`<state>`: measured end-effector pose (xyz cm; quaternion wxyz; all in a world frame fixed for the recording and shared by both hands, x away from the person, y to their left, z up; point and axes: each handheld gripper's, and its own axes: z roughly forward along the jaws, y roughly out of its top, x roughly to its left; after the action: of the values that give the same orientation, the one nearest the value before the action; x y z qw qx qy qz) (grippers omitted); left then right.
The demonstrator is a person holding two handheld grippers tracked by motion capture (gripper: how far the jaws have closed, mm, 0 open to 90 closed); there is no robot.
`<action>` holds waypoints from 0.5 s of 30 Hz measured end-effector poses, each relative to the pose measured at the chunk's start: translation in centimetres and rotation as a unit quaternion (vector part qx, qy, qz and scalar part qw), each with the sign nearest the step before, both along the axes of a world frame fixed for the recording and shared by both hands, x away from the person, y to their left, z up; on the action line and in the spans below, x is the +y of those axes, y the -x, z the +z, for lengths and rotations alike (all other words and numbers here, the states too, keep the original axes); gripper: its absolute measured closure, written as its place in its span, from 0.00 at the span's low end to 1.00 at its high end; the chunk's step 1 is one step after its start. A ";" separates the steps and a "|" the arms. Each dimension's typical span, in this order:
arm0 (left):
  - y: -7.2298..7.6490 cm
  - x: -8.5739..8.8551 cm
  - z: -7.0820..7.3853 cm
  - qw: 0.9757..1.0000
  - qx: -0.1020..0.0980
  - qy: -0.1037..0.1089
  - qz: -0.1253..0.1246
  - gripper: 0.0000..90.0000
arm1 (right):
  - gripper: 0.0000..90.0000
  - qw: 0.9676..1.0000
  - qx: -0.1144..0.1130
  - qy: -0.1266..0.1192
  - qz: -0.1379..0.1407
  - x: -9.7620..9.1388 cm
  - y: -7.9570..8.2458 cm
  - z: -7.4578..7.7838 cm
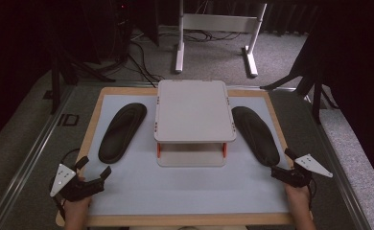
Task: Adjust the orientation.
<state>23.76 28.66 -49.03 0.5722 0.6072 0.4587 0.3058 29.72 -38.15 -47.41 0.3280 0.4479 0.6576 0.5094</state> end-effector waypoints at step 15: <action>-0.8 -0.1 2.0 0.998 0.026 0.023 -0.059 0.02 | 0.12 1.000 0.016 0.008 0.025 0.5 -0.3 -0.1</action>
<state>24.51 28.58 -47.03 0.5907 0.6280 0.4435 0.2449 30.01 -37.66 -47.50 0.3079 0.4365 0.6782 0.5047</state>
